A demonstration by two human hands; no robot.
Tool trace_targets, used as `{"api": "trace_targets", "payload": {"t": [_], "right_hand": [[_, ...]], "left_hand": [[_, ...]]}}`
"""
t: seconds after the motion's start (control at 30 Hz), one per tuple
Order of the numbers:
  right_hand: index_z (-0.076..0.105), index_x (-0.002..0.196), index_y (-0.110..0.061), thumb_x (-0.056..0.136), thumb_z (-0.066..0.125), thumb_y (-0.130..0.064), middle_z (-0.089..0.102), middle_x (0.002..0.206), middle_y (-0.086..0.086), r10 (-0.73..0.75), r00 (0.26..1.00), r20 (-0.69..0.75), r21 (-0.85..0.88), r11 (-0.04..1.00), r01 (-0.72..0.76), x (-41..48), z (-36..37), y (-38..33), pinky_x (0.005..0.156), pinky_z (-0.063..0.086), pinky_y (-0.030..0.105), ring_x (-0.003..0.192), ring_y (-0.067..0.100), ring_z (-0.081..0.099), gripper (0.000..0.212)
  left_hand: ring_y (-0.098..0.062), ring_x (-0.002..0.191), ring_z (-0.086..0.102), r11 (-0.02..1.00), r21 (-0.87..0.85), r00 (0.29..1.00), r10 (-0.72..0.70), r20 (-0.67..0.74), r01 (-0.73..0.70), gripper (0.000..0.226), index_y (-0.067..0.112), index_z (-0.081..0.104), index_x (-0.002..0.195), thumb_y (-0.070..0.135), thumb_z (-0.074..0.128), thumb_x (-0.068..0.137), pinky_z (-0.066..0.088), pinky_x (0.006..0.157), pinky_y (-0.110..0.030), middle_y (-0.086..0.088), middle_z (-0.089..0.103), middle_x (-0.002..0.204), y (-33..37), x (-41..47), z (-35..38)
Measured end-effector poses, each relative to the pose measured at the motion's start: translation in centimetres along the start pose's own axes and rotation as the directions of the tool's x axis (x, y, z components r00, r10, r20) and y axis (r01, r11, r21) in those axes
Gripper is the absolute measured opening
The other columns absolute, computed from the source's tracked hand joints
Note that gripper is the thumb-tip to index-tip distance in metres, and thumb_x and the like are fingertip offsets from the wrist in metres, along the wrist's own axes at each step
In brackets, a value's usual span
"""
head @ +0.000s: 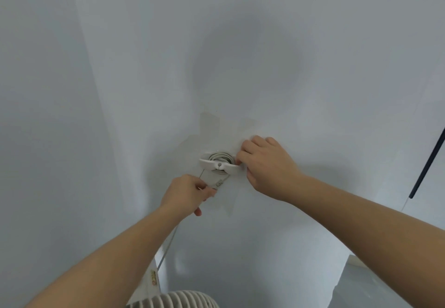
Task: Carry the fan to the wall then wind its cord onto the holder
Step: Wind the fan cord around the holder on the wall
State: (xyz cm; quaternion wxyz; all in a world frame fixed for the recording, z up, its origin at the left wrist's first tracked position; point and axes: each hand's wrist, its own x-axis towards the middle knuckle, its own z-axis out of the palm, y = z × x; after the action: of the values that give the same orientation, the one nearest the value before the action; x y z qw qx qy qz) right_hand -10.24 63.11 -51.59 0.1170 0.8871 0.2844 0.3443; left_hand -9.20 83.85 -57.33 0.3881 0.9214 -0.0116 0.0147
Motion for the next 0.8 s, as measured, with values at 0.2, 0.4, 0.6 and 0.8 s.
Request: {"api": "trace_targets", "payload": {"t": [0.2, 0.4, 0.6, 0.8], "right_hand": [[0.064, 0.086, -0.016, 0.069, 0.062, -0.012, 0.057, 0.084, 0.0, 0.013, 1.0, -0.004, -0.024, 1.0, -0.013, -0.3, 0.3, -0.3, 0.068, 0.038, 0.035, 0.084, 0.026, 0.052, 0.018], [0.064, 0.086, -0.017, 0.07, 0.06, -0.016, 0.059, 0.083, 0.0, 0.046, 0.999, 0.005, -0.003, 0.999, -0.046, -0.1, 0.0, -0.8, 0.069, 0.039, 0.036, 0.084, 0.026, 0.053, 0.016], [0.061, 0.091, -0.019, 0.078, 0.035, -0.026, 0.059, 0.084, -0.002, 0.074, 0.997, 0.008, 0.024, 0.997, -0.075, -0.1, -0.2, -1.1, 0.072, 0.038, 0.036, 0.085, 0.025, 0.053, 0.029], [0.06, 0.091, -0.019, 0.078, 0.035, -0.025, 0.059, 0.084, -0.003, 0.085, 0.996, -0.002, 0.023, 0.996, -0.085, -0.1, 0.0, -1.2, 0.072, 0.037, 0.036, 0.086, 0.025, 0.053, 0.029]], "left_hand": [[-0.021, 0.051, 0.069, 0.966, -0.257, 0.991, -0.001, -0.135, -0.034, 0.015, 0.015, 0.063, 0.084, 0.025, 0.074, 0.081, 0.05, 0.05, -0.03, -0.002, 0.066, 0.085, -0.1, 0.2, -1.2], [-0.021, 0.049, 0.065, 0.885, -0.464, 0.999, -0.046, 0.009, 0.045, 0.017, 0.008, 0.056, 0.09, 0.01, 0.072, 0.084, 0.056, 0.051, -0.03, -0.015, 0.065, 0.081, 0.4, 1.1, -1.9], [-0.019, 0.054, 0.066, 0.852, -0.523, 0.997, -0.019, -0.075, -0.023, 0.017, 0.005, 0.06, 0.089, 0.001, 0.073, 0.08, 0.058, 0.052, -0.025, -0.013, 0.064, 0.077, 0.4, 1.6, -1.9], [-0.024, 0.062, 0.069, 0.861, -0.503, 0.994, 0.02, -0.11, -0.073, 0.019, 0.001, 0.062, 0.092, -0.004, 0.074, 0.078, 0.06, 0.058, -0.026, -0.022, 0.068, 0.083, 0.4, 2.1, -2.3]]}}
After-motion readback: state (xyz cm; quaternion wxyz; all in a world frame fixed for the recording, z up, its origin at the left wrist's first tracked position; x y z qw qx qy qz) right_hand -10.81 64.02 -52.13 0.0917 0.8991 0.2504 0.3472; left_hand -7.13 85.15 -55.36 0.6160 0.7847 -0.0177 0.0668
